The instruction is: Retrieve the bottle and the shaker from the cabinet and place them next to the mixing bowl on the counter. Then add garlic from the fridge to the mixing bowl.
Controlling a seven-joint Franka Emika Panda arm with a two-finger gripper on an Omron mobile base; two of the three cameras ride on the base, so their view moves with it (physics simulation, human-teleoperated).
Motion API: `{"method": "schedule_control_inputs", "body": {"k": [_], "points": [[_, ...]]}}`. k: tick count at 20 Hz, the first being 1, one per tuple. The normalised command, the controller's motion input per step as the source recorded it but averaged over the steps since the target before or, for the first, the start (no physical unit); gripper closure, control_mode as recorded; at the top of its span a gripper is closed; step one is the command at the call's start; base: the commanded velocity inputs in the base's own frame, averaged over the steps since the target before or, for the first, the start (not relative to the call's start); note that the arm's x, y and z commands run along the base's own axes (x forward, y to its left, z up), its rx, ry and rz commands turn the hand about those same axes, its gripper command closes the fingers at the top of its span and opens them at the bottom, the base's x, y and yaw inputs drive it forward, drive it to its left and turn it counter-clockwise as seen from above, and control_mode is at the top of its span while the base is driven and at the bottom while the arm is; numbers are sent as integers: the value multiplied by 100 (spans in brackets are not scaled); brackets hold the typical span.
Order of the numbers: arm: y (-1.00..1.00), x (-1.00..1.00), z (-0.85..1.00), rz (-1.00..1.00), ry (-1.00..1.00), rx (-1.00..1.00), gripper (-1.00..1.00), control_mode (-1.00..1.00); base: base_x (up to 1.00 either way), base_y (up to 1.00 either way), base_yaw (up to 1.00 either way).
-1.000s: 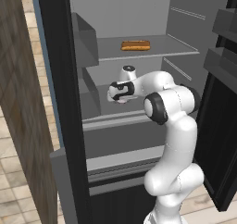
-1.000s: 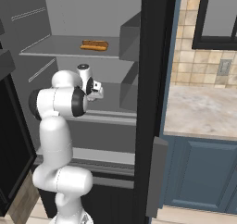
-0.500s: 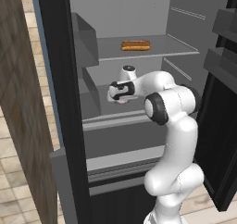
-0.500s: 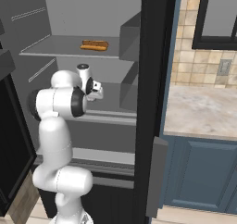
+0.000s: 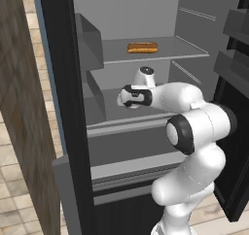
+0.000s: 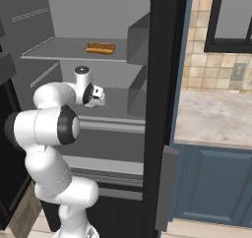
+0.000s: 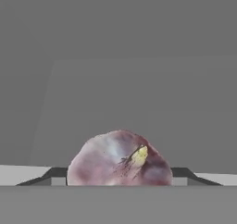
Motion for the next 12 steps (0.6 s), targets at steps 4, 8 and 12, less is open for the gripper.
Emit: {"method": "schedule_control_inputs", "body": {"k": [4,8,12], "points": [[-24,-55,88,2,-2,2,100,-100,0,0,0],[-27,-52,91,1,9,0,100,-100,0,0,0],[-23,-54,86,0,23,0,100,-100,0,0,0]]}}
